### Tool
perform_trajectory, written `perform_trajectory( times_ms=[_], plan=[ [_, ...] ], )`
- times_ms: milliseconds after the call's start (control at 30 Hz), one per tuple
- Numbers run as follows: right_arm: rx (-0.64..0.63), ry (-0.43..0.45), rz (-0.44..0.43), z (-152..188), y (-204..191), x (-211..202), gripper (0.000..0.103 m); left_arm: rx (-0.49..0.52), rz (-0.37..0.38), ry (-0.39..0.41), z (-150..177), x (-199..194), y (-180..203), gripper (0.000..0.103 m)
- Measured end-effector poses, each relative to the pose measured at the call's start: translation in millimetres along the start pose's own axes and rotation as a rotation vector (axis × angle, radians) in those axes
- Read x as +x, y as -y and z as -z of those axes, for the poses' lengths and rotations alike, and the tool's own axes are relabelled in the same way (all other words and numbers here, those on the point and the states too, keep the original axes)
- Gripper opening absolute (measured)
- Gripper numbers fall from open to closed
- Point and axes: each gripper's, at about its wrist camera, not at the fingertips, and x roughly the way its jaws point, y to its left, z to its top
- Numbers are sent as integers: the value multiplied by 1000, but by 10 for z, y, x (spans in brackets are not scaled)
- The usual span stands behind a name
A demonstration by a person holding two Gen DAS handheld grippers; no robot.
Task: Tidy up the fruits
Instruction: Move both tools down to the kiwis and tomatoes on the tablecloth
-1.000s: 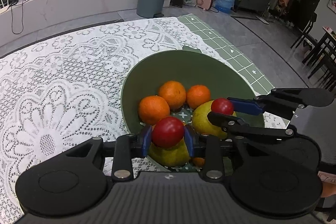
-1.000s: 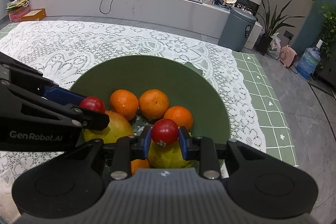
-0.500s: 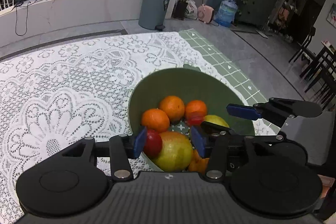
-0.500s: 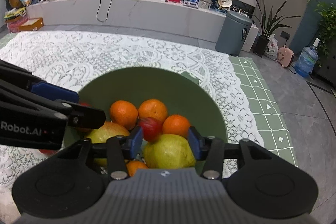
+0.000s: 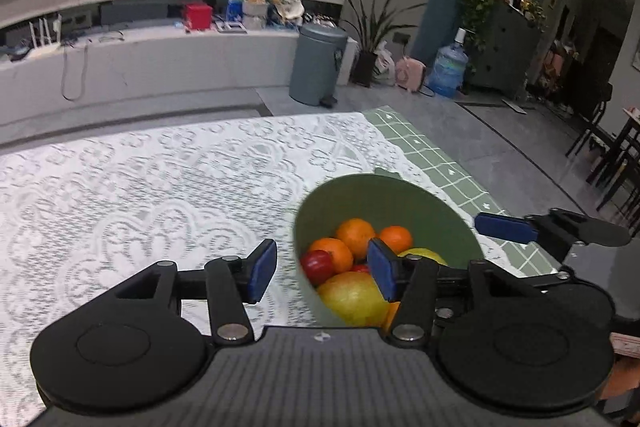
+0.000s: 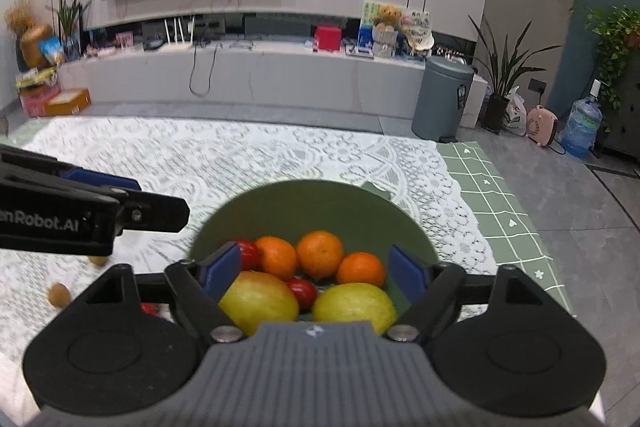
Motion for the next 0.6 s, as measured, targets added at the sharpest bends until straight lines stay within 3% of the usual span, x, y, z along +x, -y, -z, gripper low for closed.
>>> perform_trajectory(
  times_ms=[333,600],
  plan=[
    [43,71,-42,220,-377,-260,82,18,-94,39,236,-329,-142,62],
    [7,68,-52,384,-668,-320,83,-25,-141,17,500,-460,-361,62]
  ],
)
